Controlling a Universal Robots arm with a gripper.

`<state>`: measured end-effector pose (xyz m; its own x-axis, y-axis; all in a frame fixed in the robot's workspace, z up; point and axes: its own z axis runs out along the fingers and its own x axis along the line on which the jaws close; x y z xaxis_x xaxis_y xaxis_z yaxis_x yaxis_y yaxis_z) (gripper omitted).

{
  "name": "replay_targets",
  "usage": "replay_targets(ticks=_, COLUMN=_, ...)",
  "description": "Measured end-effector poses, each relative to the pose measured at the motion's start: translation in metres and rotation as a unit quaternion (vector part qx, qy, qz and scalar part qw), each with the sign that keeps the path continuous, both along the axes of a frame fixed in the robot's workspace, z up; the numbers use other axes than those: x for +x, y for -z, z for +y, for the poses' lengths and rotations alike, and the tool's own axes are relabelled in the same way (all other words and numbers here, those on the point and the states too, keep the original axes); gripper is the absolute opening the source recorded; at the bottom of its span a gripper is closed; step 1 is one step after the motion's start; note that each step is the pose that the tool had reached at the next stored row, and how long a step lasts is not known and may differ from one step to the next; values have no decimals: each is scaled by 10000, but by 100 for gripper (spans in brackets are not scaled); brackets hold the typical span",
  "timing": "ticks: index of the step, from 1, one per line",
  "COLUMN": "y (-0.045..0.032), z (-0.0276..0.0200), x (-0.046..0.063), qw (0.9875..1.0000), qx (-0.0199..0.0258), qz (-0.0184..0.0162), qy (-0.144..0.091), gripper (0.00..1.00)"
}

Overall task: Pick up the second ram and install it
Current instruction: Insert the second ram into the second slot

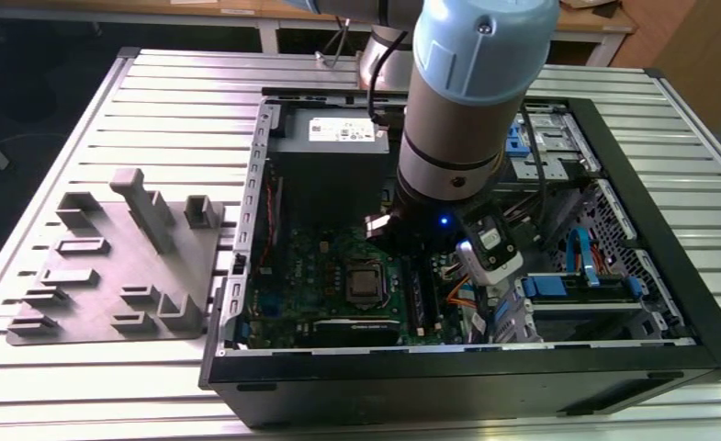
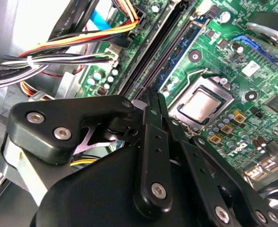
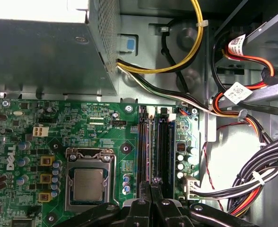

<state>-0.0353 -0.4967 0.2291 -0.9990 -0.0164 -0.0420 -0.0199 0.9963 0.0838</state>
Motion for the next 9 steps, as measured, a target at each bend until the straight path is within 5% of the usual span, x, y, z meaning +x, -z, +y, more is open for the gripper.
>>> replay_targets(ticks=9, y=0, z=-1, x=1, qw=10000, qx=0, qz=0, qy=51, gripper=8)
